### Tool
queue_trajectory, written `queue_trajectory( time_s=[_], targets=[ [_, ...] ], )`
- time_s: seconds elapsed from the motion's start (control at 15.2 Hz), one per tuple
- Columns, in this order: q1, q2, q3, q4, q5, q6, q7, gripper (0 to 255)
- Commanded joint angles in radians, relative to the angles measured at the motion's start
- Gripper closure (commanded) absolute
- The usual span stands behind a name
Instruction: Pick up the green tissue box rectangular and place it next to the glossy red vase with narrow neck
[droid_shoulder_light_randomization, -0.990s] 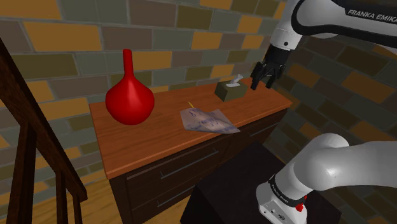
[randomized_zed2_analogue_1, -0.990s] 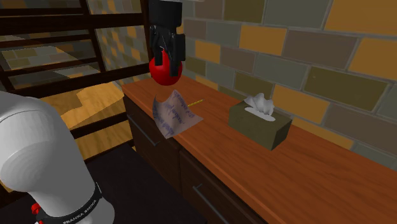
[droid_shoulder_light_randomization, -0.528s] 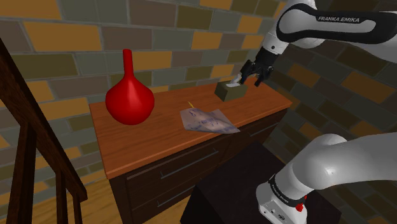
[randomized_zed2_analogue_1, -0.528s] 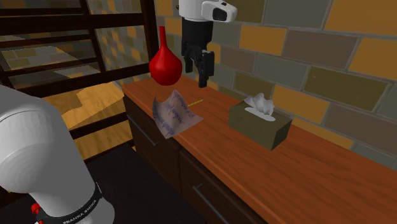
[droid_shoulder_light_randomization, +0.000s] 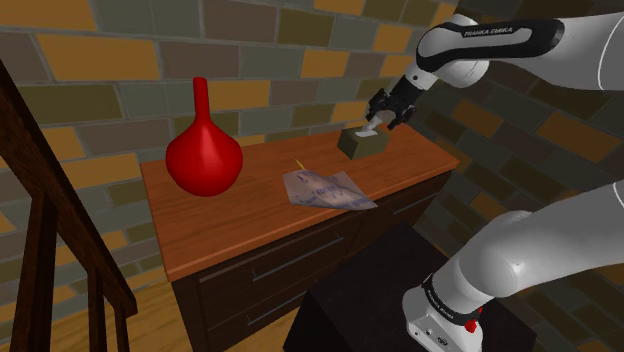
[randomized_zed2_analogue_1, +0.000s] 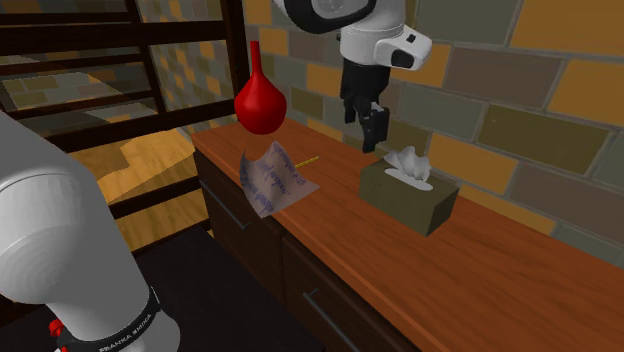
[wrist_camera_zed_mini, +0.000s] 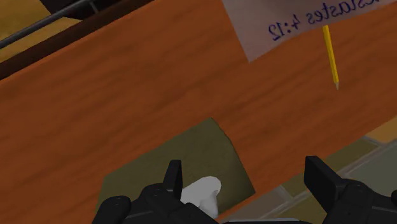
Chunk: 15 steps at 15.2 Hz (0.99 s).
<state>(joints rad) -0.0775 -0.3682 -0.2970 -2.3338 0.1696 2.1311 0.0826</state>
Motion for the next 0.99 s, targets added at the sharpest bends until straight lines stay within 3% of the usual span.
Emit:
queue_trajectory(
  time_s=[0.0, 0.26, 0.92],
  targets=[
    [0.000, 0.058, -0.035, 0.017, 0.049, 0.068, -0.025, 0],
    [0.009, 0.173, -0.093, 0.074, 0.170, 0.162, -0.083, 0],
    [0.031, 0.245, -0.090, 0.051, 0.234, 0.249, -0.124, 0]
  ],
)
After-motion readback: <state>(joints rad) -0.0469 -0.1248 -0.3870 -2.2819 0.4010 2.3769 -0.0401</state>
